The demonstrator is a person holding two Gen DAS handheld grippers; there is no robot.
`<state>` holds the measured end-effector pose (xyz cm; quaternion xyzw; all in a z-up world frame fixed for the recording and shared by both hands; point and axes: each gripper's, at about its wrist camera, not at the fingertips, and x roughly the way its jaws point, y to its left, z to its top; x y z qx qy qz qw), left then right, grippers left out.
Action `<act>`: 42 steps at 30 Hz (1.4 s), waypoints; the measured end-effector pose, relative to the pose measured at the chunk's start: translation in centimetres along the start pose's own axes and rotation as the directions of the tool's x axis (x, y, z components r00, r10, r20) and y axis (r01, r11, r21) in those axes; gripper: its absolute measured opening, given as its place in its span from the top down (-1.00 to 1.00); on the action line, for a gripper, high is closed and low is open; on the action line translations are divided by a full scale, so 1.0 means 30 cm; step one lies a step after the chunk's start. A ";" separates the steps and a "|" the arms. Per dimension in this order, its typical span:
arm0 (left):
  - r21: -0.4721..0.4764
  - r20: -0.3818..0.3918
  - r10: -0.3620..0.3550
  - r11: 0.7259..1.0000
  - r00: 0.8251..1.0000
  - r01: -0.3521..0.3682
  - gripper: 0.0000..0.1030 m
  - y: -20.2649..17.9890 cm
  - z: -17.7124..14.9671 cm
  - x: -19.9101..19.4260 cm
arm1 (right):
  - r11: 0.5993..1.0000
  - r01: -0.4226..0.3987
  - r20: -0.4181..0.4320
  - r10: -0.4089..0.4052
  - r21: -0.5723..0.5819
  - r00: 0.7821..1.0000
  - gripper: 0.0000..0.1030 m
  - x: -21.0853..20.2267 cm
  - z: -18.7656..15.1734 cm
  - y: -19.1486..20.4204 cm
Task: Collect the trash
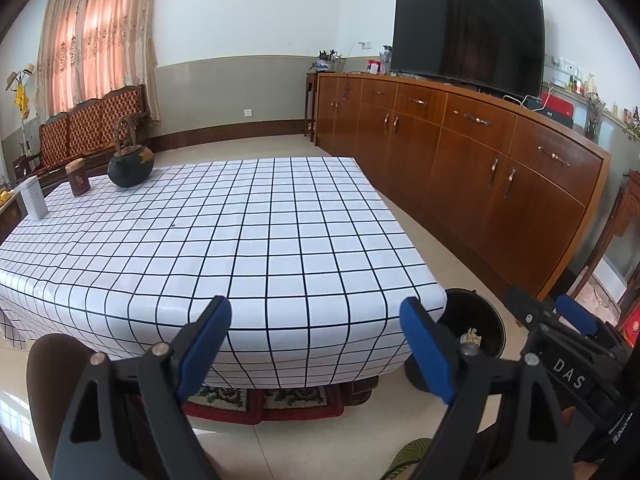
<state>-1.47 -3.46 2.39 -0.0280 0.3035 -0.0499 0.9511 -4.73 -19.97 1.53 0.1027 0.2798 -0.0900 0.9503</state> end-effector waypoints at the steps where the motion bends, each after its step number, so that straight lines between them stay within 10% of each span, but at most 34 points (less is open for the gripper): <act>1: 0.000 -0.001 0.000 1.000 1.000 0.000 -0.70 -0.003 0.000 0.000 | 1.000 0.001 0.001 -0.001 0.000 1.000 -0.69 0.000 0.001 0.001; 42: 0.013 -0.002 -0.001 1.000 1.000 0.001 -0.69 -0.018 -0.007 0.007 | 1.000 0.005 0.017 -0.006 0.006 1.000 -0.69 -0.022 0.000 -0.013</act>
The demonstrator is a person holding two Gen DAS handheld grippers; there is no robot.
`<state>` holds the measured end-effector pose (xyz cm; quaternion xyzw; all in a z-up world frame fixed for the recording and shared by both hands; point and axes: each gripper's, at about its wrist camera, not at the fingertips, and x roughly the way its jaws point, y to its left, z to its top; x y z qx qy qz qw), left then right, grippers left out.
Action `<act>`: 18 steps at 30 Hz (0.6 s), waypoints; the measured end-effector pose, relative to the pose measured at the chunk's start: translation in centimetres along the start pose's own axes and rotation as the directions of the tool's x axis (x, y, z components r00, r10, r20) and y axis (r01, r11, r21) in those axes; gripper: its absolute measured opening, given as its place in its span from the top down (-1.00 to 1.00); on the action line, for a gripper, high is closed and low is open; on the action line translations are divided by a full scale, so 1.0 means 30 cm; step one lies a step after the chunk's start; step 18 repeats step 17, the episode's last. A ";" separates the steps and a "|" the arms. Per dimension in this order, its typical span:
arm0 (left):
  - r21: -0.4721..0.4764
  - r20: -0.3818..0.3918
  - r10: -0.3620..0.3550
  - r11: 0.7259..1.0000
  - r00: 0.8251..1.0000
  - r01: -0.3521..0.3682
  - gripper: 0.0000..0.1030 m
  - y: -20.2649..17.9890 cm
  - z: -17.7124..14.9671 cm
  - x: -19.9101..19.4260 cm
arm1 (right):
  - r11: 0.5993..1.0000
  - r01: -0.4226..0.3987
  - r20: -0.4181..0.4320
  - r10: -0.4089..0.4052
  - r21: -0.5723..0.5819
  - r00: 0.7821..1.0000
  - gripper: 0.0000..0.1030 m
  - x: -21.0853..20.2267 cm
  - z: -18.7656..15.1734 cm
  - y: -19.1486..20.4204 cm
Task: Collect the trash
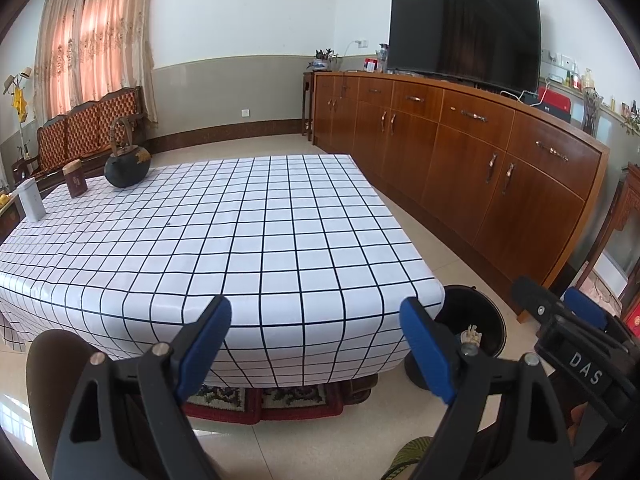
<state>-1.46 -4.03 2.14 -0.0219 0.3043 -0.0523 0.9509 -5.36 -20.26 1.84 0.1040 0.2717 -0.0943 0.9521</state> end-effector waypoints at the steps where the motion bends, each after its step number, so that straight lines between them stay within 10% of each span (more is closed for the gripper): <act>1: 0.001 -0.001 0.000 1.000 1.000 0.000 -0.69 0.000 0.000 0.000 | 1.000 0.000 0.000 0.000 -0.001 1.000 -0.69 0.000 0.000 0.000; 18: 0.019 -0.013 -0.046 0.999 0.999 0.047 -0.69 -0.024 -0.013 0.013 | 1.000 0.008 -0.004 -0.008 0.003 1.000 -0.69 0.001 -0.005 -0.003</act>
